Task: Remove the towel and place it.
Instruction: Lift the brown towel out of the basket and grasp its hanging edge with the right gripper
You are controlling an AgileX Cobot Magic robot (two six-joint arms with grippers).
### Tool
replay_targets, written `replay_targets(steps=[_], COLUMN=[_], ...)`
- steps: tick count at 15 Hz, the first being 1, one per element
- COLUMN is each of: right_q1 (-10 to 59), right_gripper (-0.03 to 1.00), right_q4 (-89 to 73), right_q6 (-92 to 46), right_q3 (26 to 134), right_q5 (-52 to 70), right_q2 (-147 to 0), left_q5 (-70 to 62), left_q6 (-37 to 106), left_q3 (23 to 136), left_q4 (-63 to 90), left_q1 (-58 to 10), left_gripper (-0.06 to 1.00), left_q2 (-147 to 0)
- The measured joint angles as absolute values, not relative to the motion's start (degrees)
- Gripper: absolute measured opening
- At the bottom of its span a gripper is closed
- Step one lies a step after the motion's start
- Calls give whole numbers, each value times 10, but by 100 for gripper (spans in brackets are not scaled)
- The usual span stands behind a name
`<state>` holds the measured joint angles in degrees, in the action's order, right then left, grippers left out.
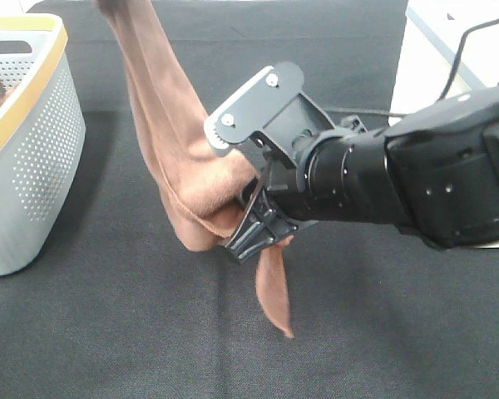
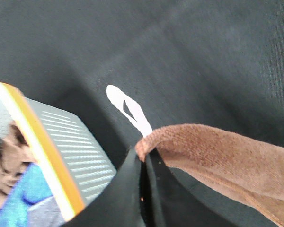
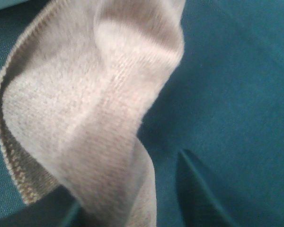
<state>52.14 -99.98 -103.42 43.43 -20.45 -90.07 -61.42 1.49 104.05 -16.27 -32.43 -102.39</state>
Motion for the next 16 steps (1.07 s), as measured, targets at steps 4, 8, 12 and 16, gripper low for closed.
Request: replay_targets(steps=[4, 8, 12, 16], right_q1=[521, 521, 521, 521], right_gripper=[70, 76, 76, 76], right_q4=[-1000, -1000, -1000, -1000], right_q6=[-1006, -994, -978, -939], right_q3=[430, 430, 430, 430], right_q5=[-249, -307, -256, -230], right_q2=[-901, -901, -901, -901], left_q5=[-614, -614, -615, -615], left_q6=[15, 15, -49, -132], left_q3=[1040, 1040, 1066, 1112], left_q4=[-159, -157, -222, -277], left_q1=[-324, -324, -324, -324], left_gripper=[0, 0, 0, 0], left_q2=[-1031, -1031, -1031, -1031])
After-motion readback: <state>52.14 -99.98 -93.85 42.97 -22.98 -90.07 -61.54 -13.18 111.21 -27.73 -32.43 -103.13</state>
